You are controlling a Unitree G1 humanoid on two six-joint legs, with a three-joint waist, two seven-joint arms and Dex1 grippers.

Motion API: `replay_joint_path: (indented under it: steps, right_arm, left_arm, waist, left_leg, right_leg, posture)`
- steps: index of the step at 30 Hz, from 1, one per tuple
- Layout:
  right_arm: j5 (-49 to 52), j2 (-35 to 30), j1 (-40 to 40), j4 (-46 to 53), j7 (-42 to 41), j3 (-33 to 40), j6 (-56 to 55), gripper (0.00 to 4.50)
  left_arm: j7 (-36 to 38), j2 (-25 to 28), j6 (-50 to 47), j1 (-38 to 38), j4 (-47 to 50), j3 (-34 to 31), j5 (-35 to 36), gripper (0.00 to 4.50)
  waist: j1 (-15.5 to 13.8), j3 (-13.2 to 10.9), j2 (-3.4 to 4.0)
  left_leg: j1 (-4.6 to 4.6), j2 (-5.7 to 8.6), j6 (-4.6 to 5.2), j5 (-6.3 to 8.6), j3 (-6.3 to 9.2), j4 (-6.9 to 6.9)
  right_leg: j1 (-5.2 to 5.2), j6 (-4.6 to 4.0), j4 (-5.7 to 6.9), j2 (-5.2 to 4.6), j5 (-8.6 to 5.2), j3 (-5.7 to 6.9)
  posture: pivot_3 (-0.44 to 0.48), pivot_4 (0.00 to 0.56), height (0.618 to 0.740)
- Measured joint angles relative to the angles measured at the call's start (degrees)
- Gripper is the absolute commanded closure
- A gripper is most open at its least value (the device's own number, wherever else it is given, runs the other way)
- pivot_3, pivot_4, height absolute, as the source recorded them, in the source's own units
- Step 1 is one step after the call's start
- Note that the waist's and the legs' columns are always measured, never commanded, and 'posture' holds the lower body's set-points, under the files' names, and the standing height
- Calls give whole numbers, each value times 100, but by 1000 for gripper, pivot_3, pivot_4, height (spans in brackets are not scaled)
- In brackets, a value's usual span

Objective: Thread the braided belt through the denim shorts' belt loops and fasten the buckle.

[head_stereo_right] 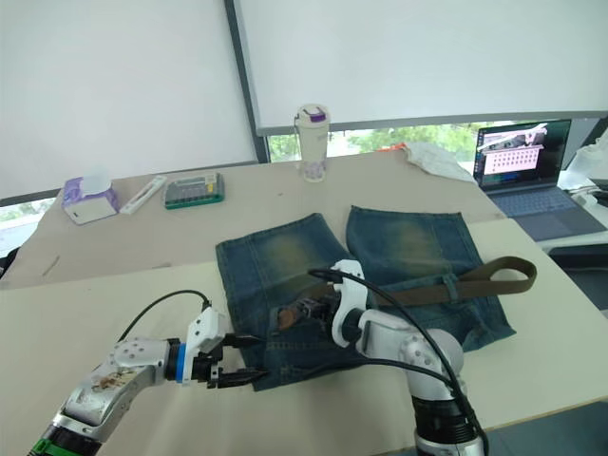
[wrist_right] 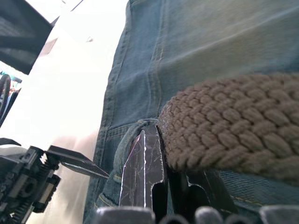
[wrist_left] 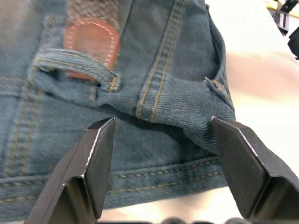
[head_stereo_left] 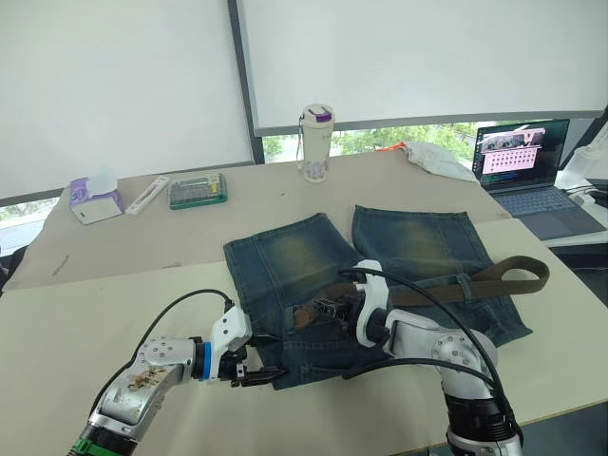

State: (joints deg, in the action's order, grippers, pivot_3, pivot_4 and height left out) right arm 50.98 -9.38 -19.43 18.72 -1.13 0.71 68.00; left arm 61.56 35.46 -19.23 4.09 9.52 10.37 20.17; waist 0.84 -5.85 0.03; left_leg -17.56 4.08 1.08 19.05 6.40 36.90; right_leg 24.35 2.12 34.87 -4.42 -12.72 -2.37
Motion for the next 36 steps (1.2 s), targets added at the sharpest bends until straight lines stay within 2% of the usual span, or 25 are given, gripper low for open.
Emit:
replay_joint_path:
  steps: [5,8,17,24,30,33,36]
  right_arm:
    - [-262,2,-62,-95,-38,-132,-1,4500]
    - [-518,36,-93,-325,-173,-359,-27,4500]
    - [-915,235,-235,-765,-834,-577,-395,4500]
    - [-1037,376,-448,-992,-1263,-664,-489,4500]
    - [-1027,396,-402,-983,-1445,-602,-490,4500]
    - [-1027,396,-378,-947,-1500,-556,-489,4500]
    - [-1027,413,-376,-903,-1531,-544,-490,4500]
  left_arm:
    - [-51,-198,-116,88,-7,112,11,1046]
    - [-170,-337,-498,210,-5,67,174,1046]
    - [-522,-110,-1881,110,134,-663,975,1046]
    - [-1315,-606,-3109,300,123,-1246,1813,1046]
    - [-1669,-692,-3619,451,105,-1677,2282,1046]
    - [-1798,-800,-3749,536,77,-1844,2462,1865]
    - [-1831,-828,-3872,574,77,-1845,2536,2987]
  waist:
    - [-5,0,0]
    - [0,1,0]
    - [40,1,1]
    - [34,1,1]
    - [33,1,1]
    - [31,1,1]
    - [31,1,1]
  left_leg:
    - [0,-1,0,0,0,0]
    - [1,0,-1,-1,1,1]
    - [10,-2,-1,-1,3,0]
    - [7,0,-23,-13,5,1]
    - [6,0,-33,-18,5,0]
    - [6,0,-33,-19,5,0]
    - [6,0,-35,-19,5,0]
  right_leg:
    - [0,0,2,1,0,1]
    - [-1,0,4,2,0,2]
    - [-2,0,6,8,0,2]
    - [1,0,7,5,0,3]
    - [4,0,8,6,0,3]
    - [3,0,8,5,0,2]
    - [3,-1,8,5,0,2]
  posture:
    - [0,150,740]
    - [0,150,740]
    - [0,150,740]
    - [0,150,740]
    - [0,150,740]
    - [0,150,740]
    - [0,150,740]
